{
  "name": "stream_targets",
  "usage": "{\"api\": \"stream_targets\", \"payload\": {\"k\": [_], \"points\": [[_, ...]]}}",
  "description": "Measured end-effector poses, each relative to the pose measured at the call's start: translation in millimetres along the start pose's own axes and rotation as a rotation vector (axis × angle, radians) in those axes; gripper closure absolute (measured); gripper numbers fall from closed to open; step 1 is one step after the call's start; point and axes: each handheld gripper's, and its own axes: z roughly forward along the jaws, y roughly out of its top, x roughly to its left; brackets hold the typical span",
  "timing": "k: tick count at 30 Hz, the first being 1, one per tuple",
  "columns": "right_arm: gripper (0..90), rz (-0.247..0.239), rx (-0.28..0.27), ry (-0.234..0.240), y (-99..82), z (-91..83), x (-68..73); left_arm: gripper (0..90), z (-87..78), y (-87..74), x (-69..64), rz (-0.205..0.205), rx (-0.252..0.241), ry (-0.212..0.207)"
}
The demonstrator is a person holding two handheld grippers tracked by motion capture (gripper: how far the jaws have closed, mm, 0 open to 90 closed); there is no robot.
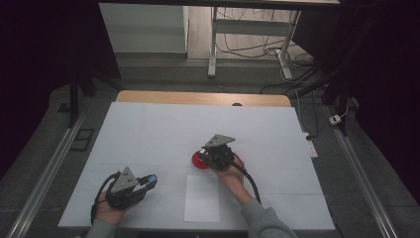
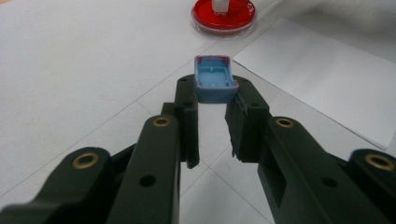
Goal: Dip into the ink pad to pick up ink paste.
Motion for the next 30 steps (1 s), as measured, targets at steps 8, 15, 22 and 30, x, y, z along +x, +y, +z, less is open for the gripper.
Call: {"api": "stream_targets", "payload": {"k": [8, 15, 22, 30], "points": [[67.2, 0.004, 0.001, 0.002, -3.4, 2.2, 0.2, 74.5, -0.4, 0.3, -0.6, 0.000, -0.001, 0.000], [67.2, 0.007, -0.004, 0.000, -4.9, 2.4, 0.5, 74.5, -0.8, 0.6, -1.2, 0.000, -0.003, 0.001], [67.2, 0.006, -0.008, -0.001, -5.5, 2.4, 0.5, 74.5, -0.9, 0.7, -1.3, 0.000, -0.003, 0.001], [67.2, 0.010, -0.016, 0.001, -6.2, 2.7, 0.5, 74.5, -1.0, 0.6, -1.1, 0.001, -0.003, 0.001]]}}
